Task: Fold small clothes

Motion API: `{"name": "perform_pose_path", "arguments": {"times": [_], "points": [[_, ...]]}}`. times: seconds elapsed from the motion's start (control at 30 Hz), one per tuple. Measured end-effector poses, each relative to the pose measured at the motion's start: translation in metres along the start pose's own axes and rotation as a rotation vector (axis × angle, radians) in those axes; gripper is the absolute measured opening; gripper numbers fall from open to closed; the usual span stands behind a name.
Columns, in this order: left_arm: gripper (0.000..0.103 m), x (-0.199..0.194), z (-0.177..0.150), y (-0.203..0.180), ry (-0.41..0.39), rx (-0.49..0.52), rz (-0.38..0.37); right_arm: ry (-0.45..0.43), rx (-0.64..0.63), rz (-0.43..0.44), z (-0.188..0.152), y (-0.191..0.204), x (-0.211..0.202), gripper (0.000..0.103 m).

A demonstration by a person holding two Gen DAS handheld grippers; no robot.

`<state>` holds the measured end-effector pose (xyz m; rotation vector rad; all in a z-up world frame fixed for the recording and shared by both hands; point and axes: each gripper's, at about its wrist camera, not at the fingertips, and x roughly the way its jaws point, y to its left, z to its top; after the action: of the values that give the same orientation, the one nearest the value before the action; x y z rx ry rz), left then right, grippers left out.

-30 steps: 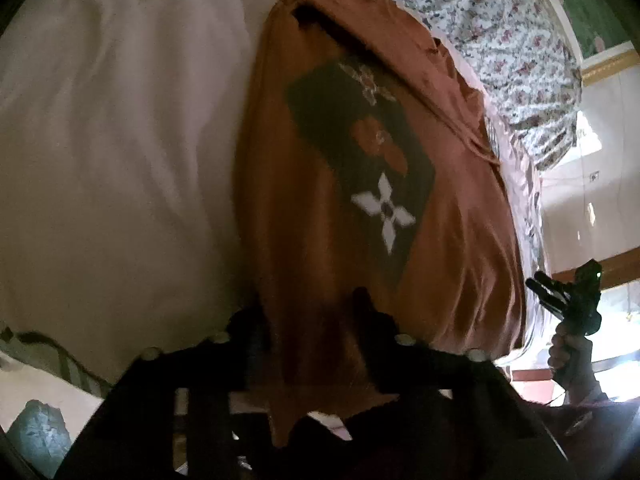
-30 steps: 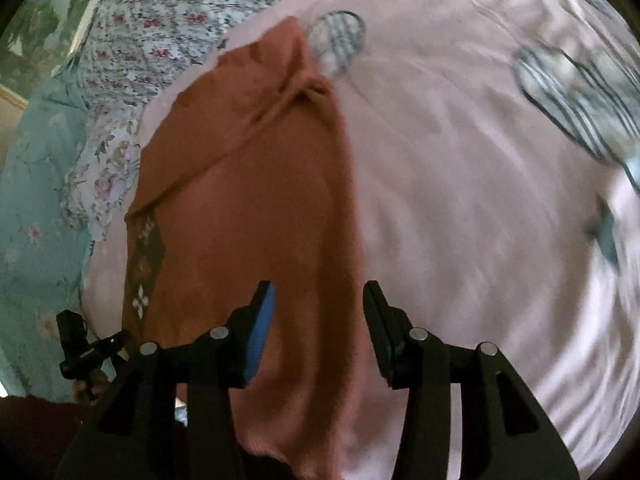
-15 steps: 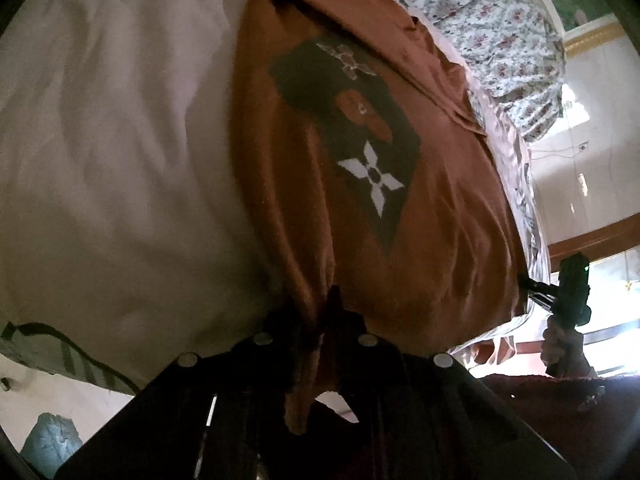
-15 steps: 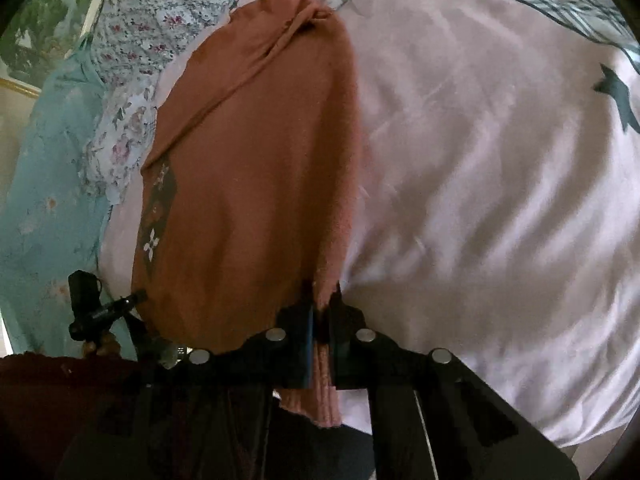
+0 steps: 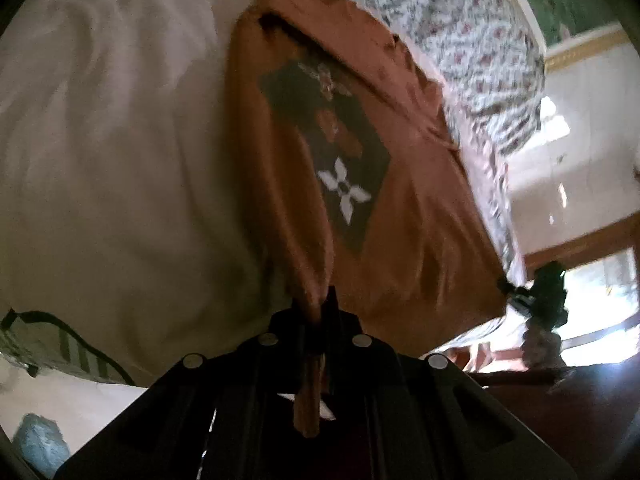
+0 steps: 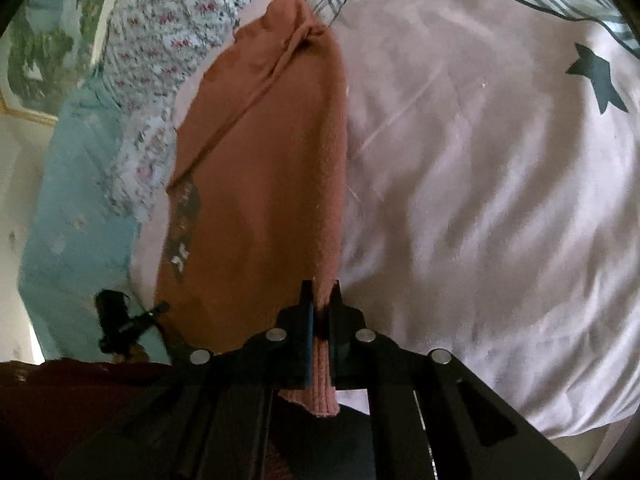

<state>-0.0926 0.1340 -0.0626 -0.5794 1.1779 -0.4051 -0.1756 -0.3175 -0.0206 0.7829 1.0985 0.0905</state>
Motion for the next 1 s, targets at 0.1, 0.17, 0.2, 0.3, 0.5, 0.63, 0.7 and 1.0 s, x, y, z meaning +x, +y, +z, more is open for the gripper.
{"name": "perform_pose_path", "arguments": {"times": [0.1,0.17,0.2,0.3,0.5,0.63,0.7,1.0], "points": [[0.004,-0.010,0.014,-0.006,-0.041,-0.019,-0.037,-0.036,0.002,0.067,0.011,0.014,-0.004,0.006],[0.004,-0.019,0.029,-0.010,-0.082,-0.028,-0.069,-0.074,0.008,0.114,0.023,0.024,-0.008,0.006],[0.004,-0.023,0.036,-0.013,-0.101,-0.029,-0.084,-0.100,0.007,0.137,0.032,0.031,-0.011,0.006],[0.004,-0.035,0.069,-0.026,-0.166,-0.015,-0.115,-0.162,-0.015,0.170,0.060,0.051,-0.018,0.006],[0.004,-0.035,0.153,-0.046,-0.286,0.002,-0.174,-0.289,-0.070,0.191,0.143,0.083,-0.020,0.006],[0.004,-0.022,0.210,-0.050,-0.343,-0.002,-0.151,-0.330,-0.089,0.156,0.204,0.092,-0.001,0.006],[0.004,-0.013,0.238,-0.047,-0.355,-0.025,-0.137,-0.337,-0.082,0.126,0.232,0.092,0.014,0.006],[0.004,0.046,0.305,-0.020,-0.297,-0.066,-0.072,-0.274,-0.095,-0.017,0.322,0.081,0.090,0.006]]}}
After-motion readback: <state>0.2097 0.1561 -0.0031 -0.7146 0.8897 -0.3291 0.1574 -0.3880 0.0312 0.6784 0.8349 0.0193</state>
